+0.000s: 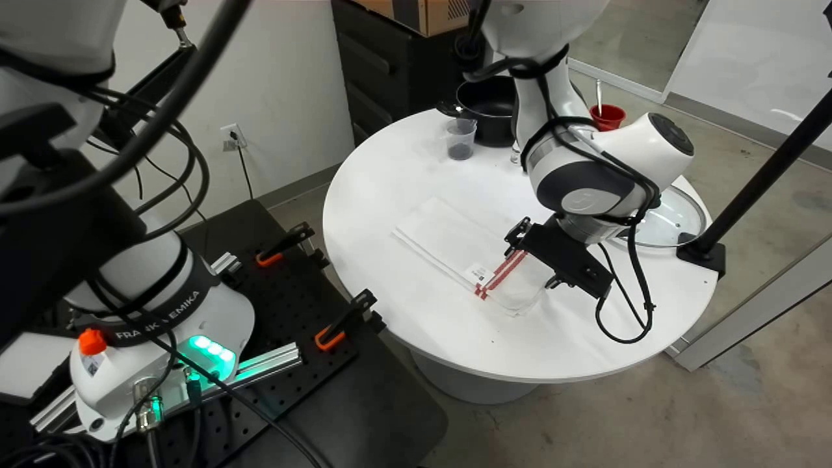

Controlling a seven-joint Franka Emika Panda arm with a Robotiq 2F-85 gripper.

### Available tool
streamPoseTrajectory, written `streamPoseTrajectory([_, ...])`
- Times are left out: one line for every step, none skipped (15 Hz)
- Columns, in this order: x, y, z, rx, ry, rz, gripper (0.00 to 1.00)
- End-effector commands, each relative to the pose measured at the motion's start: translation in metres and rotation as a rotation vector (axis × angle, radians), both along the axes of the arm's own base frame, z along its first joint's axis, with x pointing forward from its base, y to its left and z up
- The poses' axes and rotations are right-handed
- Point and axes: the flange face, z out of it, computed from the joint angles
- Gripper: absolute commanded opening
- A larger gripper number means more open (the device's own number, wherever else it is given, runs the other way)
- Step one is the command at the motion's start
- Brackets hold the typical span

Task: Fold the cloth in half

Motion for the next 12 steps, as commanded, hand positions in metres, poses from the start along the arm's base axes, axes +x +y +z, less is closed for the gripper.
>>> streamPoseTrajectory([0.014, -0.006, -0.004, -0.021, -0.018, -0.042, 1.0])
streamPoseTrajectory([0.017, -0.009, -0.004, -0.023, -0.02, -0.059, 1.0])
streamPoseTrajectory([0.02, -0.011, -0.004, -0.025, -0.022, -0.074, 1.0])
streamPoseTrajectory([0.024, -0.015, -0.005, -0.024, -0.016, -0.092, 1.0])
streamPoseTrajectory([0.026, -0.018, -0.007, -0.025, -0.014, -0.105, 1.0])
streamPoseTrajectory([0.029, -0.021, -0.008, -0.026, -0.011, -0.121, 1.0])
streamPoseTrajectory([0.031, -0.024, -0.01, -0.027, -0.008, -0.132, 1.0])
streamPoseTrajectory([0.033, -0.026, -0.014, -0.025, -0.001, -0.133, 1.0])
streamPoseTrajectory([0.034, -0.027, -0.017, -0.019, 0.007, -0.132, 1.0])
streamPoseTrajectory([0.034, -0.027, -0.022, -0.008, 0.019, -0.119, 1.0])
streamPoseTrajectory([0.033, -0.025, -0.027, 0.011, 0.046, -0.097, 1.0])
streamPoseTrajectory([0.032, -0.024, -0.031, 0.023, 0.06, -0.086, 1.0])
